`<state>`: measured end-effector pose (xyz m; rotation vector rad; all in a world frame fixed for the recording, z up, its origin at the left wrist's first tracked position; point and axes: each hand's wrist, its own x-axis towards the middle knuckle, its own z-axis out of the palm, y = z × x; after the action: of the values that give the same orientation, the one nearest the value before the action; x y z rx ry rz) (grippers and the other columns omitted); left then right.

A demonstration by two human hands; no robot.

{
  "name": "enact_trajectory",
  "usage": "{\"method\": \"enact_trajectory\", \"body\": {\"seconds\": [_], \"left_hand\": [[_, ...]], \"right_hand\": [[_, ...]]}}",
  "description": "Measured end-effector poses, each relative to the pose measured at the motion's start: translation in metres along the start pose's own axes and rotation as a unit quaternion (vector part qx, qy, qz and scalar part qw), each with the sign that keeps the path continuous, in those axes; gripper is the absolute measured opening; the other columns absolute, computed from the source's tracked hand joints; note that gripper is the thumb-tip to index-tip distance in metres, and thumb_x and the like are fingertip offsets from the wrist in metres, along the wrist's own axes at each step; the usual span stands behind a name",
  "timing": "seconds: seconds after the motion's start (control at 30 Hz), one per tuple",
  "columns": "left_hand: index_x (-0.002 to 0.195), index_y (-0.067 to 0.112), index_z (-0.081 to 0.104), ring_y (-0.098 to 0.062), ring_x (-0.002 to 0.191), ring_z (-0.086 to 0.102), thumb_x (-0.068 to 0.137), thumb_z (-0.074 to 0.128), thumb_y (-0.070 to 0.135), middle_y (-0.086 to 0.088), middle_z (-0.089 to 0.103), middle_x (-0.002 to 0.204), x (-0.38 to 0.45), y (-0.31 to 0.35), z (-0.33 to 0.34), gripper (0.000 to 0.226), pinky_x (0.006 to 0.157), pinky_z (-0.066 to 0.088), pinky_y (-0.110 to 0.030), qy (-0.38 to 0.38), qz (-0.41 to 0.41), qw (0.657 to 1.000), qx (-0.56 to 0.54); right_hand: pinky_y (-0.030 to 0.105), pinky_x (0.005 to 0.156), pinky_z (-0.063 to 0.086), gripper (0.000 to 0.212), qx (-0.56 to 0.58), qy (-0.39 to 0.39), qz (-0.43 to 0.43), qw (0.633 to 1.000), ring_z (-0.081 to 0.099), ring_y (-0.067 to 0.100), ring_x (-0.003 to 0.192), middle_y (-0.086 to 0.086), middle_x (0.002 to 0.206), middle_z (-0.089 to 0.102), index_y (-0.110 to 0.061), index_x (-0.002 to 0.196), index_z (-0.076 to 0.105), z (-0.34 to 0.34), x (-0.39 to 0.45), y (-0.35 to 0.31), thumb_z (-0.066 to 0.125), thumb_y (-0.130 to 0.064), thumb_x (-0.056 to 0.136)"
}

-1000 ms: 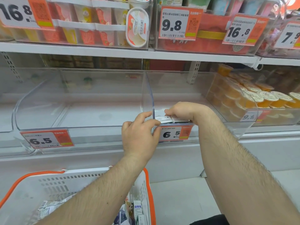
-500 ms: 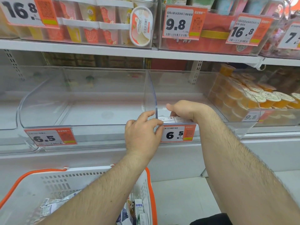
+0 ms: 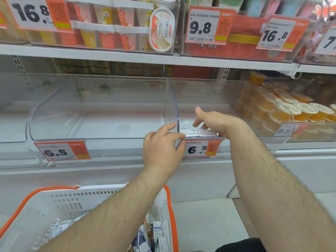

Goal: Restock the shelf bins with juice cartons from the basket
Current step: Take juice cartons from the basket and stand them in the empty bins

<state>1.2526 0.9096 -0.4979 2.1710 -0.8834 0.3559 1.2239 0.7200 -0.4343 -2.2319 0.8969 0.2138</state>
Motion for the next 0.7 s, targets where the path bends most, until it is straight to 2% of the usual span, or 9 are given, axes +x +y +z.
{"method": "enact_trajectory", "body": {"seconds": [0.07, 0.13, 0.17, 0.23, 0.3, 0.37, 0.47, 0.6, 0.7], "left_hand": [[0.114, 0.03, 0.072, -0.009, 0.127, 0.046, 0.093, 0.062, 0.032, 0.011, 0.051, 0.143, 0.001, 0.0, -0.002, 0.024, 0.102, 0.016, -0.021, -0.012, -0.003, 1.0, -0.005], [0.116, 0.028, 0.071, -0.007, 0.129, 0.043, 0.092, 0.063, 0.031, 0.01, 0.052, 0.142, 0.001, 0.0, -0.007, 0.026, 0.11, 0.015, -0.023, -0.018, -0.005, 0.999, -0.031], [0.117, 0.026, 0.07, -0.006, 0.128, 0.043, 0.091, 0.065, 0.029, 0.008, 0.054, 0.141, 0.0, 0.0, -0.01, 0.027, 0.113, 0.017, -0.025, -0.017, -0.007, 0.999, -0.049], [0.114, 0.022, 0.071, -0.009, 0.124, 0.047, 0.087, 0.068, 0.027, 0.006, 0.06, 0.133, -0.003, -0.002, -0.019, 0.027, 0.112, 0.025, -0.029, -0.005, 0.003, 0.997, -0.077], [0.108, 0.02, 0.072, -0.013, 0.116, 0.056, 0.082, 0.067, 0.028, 0.005, 0.065, 0.123, -0.011, -0.011, -0.028, 0.028, 0.099, 0.03, -0.026, 0.034, 0.029, 0.996, -0.072], [0.105, 0.021, 0.071, -0.014, 0.108, 0.06, 0.078, 0.065, 0.029, 0.008, 0.067, 0.115, -0.023, -0.021, -0.041, 0.029, 0.09, 0.028, -0.023, 0.062, 0.04, 0.995, -0.067], [0.105, 0.019, 0.07, -0.015, 0.1, 0.062, 0.078, 0.065, 0.027, 0.008, 0.068, 0.107, -0.046, -0.042, -0.062, 0.029, 0.09, 0.041, -0.033, 0.062, 0.039, 0.995, -0.075], [0.101, 0.018, 0.071, -0.008, 0.084, 0.055, 0.08, 0.068, 0.023, 0.016, 0.06, 0.093, -0.087, -0.096, -0.083, 0.022, 0.082, 0.045, -0.028, -0.017, -0.03, 0.997, -0.074], [0.103, 0.022, 0.069, -0.009, 0.084, 0.057, 0.085, 0.07, 0.018, 0.015, 0.061, 0.093, -0.115, -0.139, -0.09, 0.018, 0.077, 0.044, -0.025, -0.116, -0.147, 0.981, -0.055]], "right_hand": [[0.053, 0.101, 0.045, 0.069, -0.009, 0.015, -0.003, 1.0, 0.052, 0.028, 0.117, 0.006, 0.131, 0.055, -0.026, 0.113, 0.064, 0.0, -0.005, -0.003, 0.015, -0.071, 0.095], [0.048, 0.101, 0.044, 0.07, -0.018, 0.083, -0.041, 0.996, 0.054, 0.027, 0.116, 0.007, 0.131, 0.058, -0.019, 0.121, 0.063, 0.002, -0.011, -0.008, 0.016, -0.065, 0.098], [0.044, 0.097, 0.045, 0.066, -0.023, 0.145, -0.076, 0.986, 0.056, 0.028, 0.112, 0.008, 0.123, 0.063, -0.017, 0.113, 0.066, 0.005, -0.016, -0.011, 0.019, -0.061, 0.1], [0.037, 0.075, 0.044, 0.051, -0.015, 0.29, -0.163, 0.943, 0.059, 0.029, 0.087, 0.004, 0.084, 0.065, -0.019, 0.073, 0.059, 0.018, -0.028, -0.02, 0.03, -0.051, 0.101], [0.033, 0.059, 0.029, 0.05, -0.009, 0.396, -0.262, 0.88, 0.044, 0.024, 0.06, -0.004, 0.053, 0.042, -0.019, 0.053, 0.034, 0.04, -0.044, -0.029, 0.04, -0.037, 0.099], [0.03, 0.056, 0.023, 0.048, -0.019, 0.439, -0.361, 0.823, 0.032, 0.02, 0.052, -0.006, 0.046, 0.026, -0.024, 0.051, 0.02, 0.064, -0.061, -0.035, 0.043, -0.03, 0.092], [0.028, 0.054, 0.022, 0.042, -0.005, 0.388, -0.45, 0.804, 0.028, 0.016, 0.052, -0.011, 0.046, 0.02, -0.028, 0.053, 0.016, 0.104, -0.077, -0.042, 0.041, -0.031, 0.087], [0.03, 0.054, 0.025, 0.044, -0.066, 0.232, -0.458, 0.855, 0.036, 0.018, 0.053, -0.011, 0.047, 0.028, -0.026, 0.051, 0.022, 0.167, -0.085, -0.038, 0.042, -0.033, 0.089], [0.035, 0.055, 0.04, 0.047, -0.174, 0.088, -0.383, 0.903, 0.049, 0.024, 0.06, -0.004, 0.053, 0.045, -0.019, 0.051, 0.036, 0.211, -0.079, -0.032, 0.045, -0.033, 0.096]]}}
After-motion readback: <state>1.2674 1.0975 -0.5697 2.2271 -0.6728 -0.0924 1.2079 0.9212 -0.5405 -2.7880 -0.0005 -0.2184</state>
